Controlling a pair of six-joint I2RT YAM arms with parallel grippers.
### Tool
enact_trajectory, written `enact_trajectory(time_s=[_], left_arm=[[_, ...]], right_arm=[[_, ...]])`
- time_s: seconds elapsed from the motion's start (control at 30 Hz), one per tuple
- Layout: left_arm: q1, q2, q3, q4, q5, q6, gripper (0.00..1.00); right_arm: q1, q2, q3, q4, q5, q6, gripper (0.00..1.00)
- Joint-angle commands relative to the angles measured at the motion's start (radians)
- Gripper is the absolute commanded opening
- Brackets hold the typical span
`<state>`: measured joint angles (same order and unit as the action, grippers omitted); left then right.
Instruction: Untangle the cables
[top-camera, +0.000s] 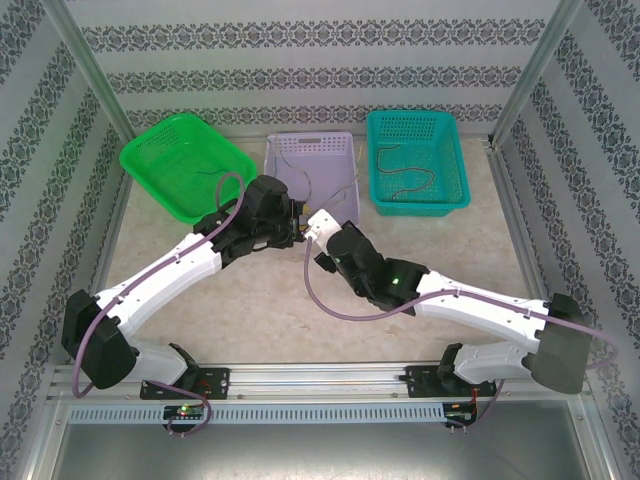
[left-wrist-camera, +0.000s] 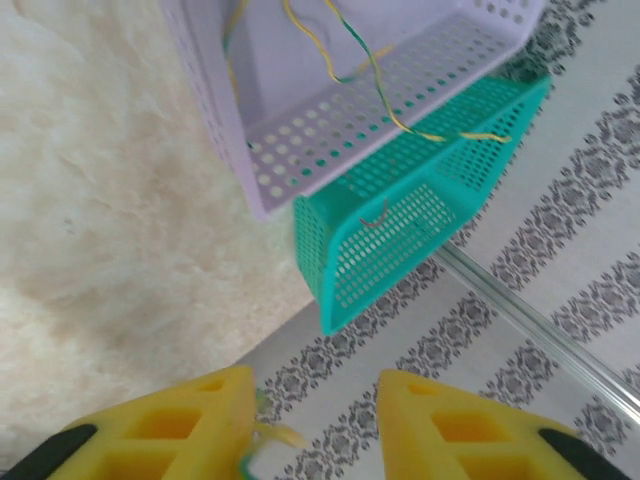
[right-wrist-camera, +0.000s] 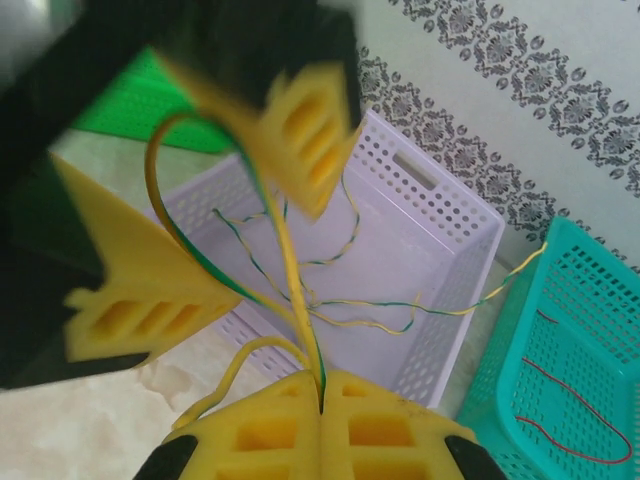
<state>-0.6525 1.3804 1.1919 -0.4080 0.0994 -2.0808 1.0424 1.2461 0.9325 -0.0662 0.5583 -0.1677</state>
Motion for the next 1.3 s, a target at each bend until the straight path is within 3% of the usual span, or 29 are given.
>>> enact_trajectory(time_s=[0.0, 0.17, 0.27, 0.53, 0.73, 0.87, 1.0, 1.1, 1.17, 1.27], left_arm=[[0.027, -0.009, -0.024, 0.042, -0.03, -0.238, 0.28], [0.085, -0.031, -0.008, 0.013, -0.055, -0.099, 0.05], [0.118, -0.033, 0.021, -0.015, -0.058, 0.02, 0.0], [0.147, -0.008, 0.129, -0.059, -0.121, 0.426, 0.0], [0.136, 0.045, 0.284, -0.199, -0.187, 0.775, 0.0], [0.122, 0.005, 0.215, -0.059, -0.226, 0.918, 0.06], [0.13, -0.048, 0.101, 0.089, -0.181, 0.918, 0.26], [0.143, -0.066, 0.077, 0.138, -0.078, 0.905, 0.44], [0.157, -0.074, 0.076, 0.126, -0.003, 0.884, 0.62], [0.192, -0.095, 0.084, 0.032, 0.07, 0.811, 0.69]], right_arm=[[0.011, -0.057, -0.017, -0.03, -0.035, 0.025, 0.0], [-0.01, -0.088, -0.016, -0.146, -0.227, 0.124, 0.0], [-0.069, -0.087, -0.015, -0.199, -0.439, 0.225, 0.0], [-0.193, 0.051, 0.107, -0.337, -0.996, 0.427, 0.0], [-0.255, 0.169, 0.192, -0.411, -1.234, 0.519, 0.0], [-0.302, 0.22, 0.22, -0.401, -1.369, 0.597, 0.0], [-0.337, 0.195, 0.216, -0.423, -1.266, 0.583, 0.0], [-0.365, 0.151, 0.199, -0.439, -1.138, 0.546, 0.0], [-0.366, 0.11, 0.19, -0.438, -1.046, 0.51, 0.0], [-0.363, 0.046, 0.164, -0.418, -0.894, 0.468, 0.0]])
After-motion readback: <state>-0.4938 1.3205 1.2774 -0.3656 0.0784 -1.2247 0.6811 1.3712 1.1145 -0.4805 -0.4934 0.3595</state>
